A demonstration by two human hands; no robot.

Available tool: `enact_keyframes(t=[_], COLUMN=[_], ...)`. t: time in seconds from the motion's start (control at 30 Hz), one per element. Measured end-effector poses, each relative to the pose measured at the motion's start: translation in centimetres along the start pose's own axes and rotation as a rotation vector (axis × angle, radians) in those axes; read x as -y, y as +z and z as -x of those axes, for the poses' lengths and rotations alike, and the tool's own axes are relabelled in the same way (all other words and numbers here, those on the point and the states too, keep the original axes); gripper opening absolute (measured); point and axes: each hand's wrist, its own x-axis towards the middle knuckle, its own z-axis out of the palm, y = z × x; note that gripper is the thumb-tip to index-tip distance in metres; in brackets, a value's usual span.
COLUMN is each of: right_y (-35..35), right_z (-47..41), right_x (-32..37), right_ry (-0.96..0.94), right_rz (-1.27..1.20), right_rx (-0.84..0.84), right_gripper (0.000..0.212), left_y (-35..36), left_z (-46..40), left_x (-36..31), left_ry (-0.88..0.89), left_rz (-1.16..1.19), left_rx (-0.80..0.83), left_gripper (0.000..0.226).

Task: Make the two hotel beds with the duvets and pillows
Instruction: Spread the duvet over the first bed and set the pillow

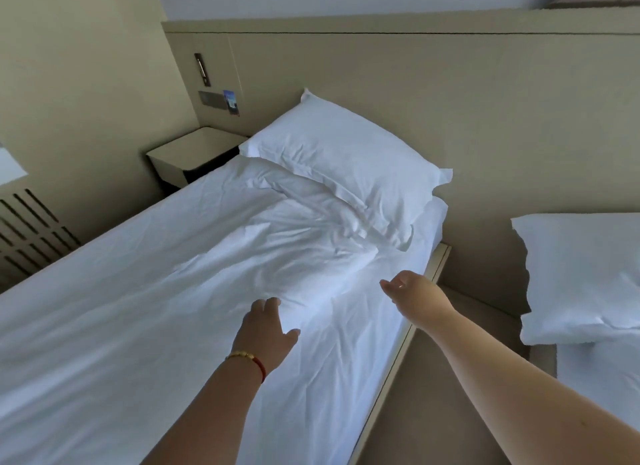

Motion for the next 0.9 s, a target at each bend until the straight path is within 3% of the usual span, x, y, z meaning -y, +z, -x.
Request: enact_keyframes(t=[0.17, 0.33, 0.7, 0.9], right_y=[-0.8, 1.2, 6.5, 11.2], right_z=[-9.2, -18.0, -36.5, -45.7], right_x=[2.4, 4.1, 6.4, 7.2], right_ry=[-0.069, -0.038, 0.010, 0.070], right_rz=[0.131, 0.066, 0.127, 0.089], right_rx=[0.100, 0.130, 0.304, 0.483], right_gripper=[0.035, 0.044, 0.083, 0.105], left_y=[1.3, 2.6, 7.6, 12.0], left_z=[-5.6, -12.8, -24.0, -28.6], left_x=[-0.9, -0.3, -1.2, -2.6], left_ry=[-0.045, -0.080, -0.177, -0.276], left_rz=[0.025, 0.027, -0.019, -0.036], left_rx=[0.025, 0.048, 0.240, 0.317], left_gripper=[0.084, 0.102, 0.111, 0.125])
